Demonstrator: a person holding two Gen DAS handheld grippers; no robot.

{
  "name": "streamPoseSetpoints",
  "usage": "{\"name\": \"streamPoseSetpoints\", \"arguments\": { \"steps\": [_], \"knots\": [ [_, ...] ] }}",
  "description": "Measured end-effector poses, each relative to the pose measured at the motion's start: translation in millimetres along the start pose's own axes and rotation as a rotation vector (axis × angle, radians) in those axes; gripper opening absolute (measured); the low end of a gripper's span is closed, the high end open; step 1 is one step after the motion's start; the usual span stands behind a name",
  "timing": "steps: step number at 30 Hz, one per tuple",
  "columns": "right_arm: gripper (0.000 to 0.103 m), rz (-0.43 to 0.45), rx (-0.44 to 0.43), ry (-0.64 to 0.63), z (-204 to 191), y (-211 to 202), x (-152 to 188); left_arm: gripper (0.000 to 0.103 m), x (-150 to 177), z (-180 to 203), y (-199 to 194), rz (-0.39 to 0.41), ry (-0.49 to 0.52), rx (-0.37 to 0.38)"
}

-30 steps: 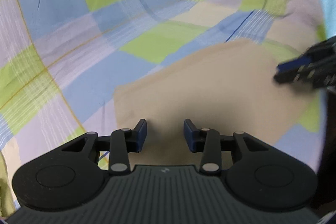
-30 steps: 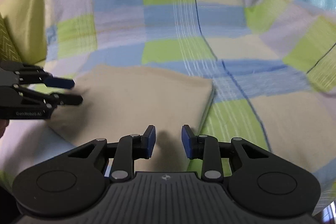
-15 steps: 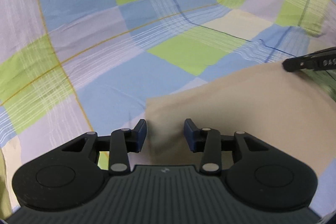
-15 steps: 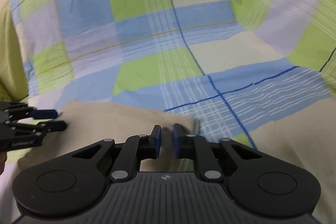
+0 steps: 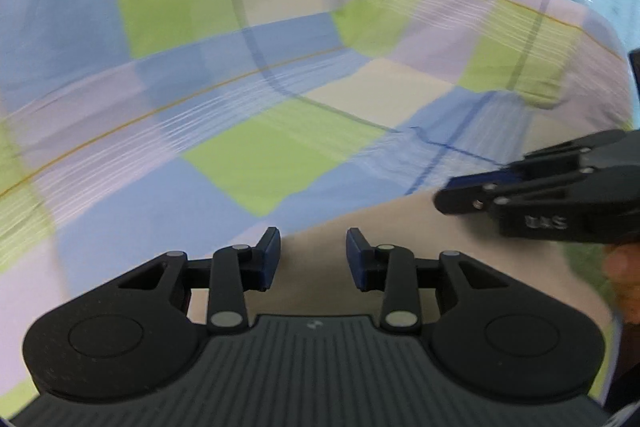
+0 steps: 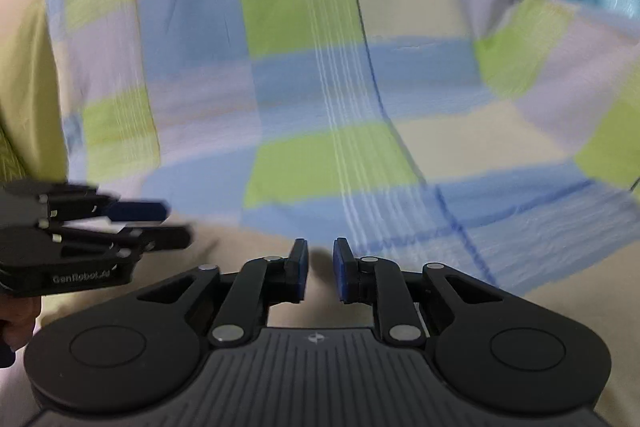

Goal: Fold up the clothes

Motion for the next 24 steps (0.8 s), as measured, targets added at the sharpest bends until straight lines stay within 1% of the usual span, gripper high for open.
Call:
{"name": "streamPoseSetpoints", "arguments": {
  "steps": [1, 3, 4, 5, 6, 7, 9, 11, 12, 13, 15, 16, 17, 18, 19, 20, 21, 22, 24],
  "knots": [
    [0.009, -0.007, 0.027, 0.005, 4.5, 1.8, 2.1, 0.031, -2.2, 6.2, 3.8, -0.003, 0.009, 0.007],
    [0.0, 0.011, 0.095, 0.01, 15.9, -1.2, 1.1, 0.032, -6.3, 16.8, 10.9, -0.003, 0.015, 0.032],
    [0.003, 0.025, 0.116, 0.016, 20.0, -5.0, -0.4, 0.032, -5.9, 21.0, 13.5, -0.001, 0.019, 0.041],
    [0.011, 0.041, 0.127, 0.022, 22.9, -9.5, -1.6, 0.032, -4.9, 24.5, 17.6, -0.008, 0.037, 0.03],
    [0.017, 0.047, 0.115, 0.025, 23.2, -11.1, -1.9, 0.032, -2.5, 25.2, 23.3, -0.024, 0.056, 0.013],
    [0.017, 0.046, 0.087, 0.026, 21.7, -10.8, -1.7, 0.032, 0.6, 22.9, 28.2, -0.042, 0.072, -0.016],
    [0.018, 0.038, 0.031, 0.02, 17.6, -8.1, -0.3, 0.034, 4.1, 11.9, 32.6, -0.05, 0.064, -0.06],
    [0.019, 0.003, -0.012, -0.007, 11.0, -0.7, 3.2, 0.036, 8.5, -11.1, 31.3, -0.065, 0.008, -0.102],
    [0.019, -0.013, -0.011, -0.031, 8.2, 2.1, 4.6, 0.038, 10.4, -20.9, 29.2, -0.07, -0.016, -0.117],
    [0.019, -0.016, -0.003, -0.049, 6.7, 3.1, 4.4, 0.04, 13.5, -31.5, 25.6, -0.072, -0.042, -0.118],
    [0.015, -0.009, 0.021, -0.067, 6.9, 2.4, 2.3, 0.04, 19.5, -46.1, 17.3, -0.077, -0.031, -0.17],
    [0.015, -0.004, 0.039, -0.063, 9.0, 0.8, 1.3, 0.039, 21.1, -53.2, 11.6, -0.067, -0.038, -0.179],
    [0.015, 0.001, 0.061, -0.057, 12.0, -0.3, 0.6, 0.037, 22.7, -60.3, 5.8, -0.056, -0.047, -0.187],
    [0.015, 0.006, 0.086, -0.048, 15.6, -1.0, 0.0, 0.025, 23.8, -66.3, 0.9, -0.056, -0.05, -0.221],
    [0.019, 0.011, 0.11, -0.04, 19.3, -1.8, -0.5, 0.024, 25.3, -72.1, -6.3, -0.053, -0.04, -0.254],
    [0.021, 0.021, 0.125, -0.048, 19.4, -5.8, -1.3, 0.024, 25.9, -76.3, -14.9, -0.034, -0.033, -0.266],
    [0.021, 0.036, 0.133, -0.067, 17.0, -11.9, -2.4, 0.024, 25.2, -79.4, -24.7, -0.013, -0.038, -0.271],
    [0.022, 0.05, 0.121, -0.084, 11.2, -18.5, -2.4, 0.024, 25.0, -80.6, -34.1, 0.004, -0.048, -0.261],
    [0.021, 0.076, 0.069, -0.115, -5.1, -32.1, -1.0, 0.025, 25.8, -73.4, -45.9, 0.02, -0.049, -0.199]
  ]
}}
Point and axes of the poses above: each gripper's, at about its wrist camera, not at the fingertips, and y roughly the way its jaws point, z to its right, x to its underside, the point moved 4 cm from there along y, roughly the way its jaws point, and after that the axes turned 7 degrees about z, right-handed, at the moved point
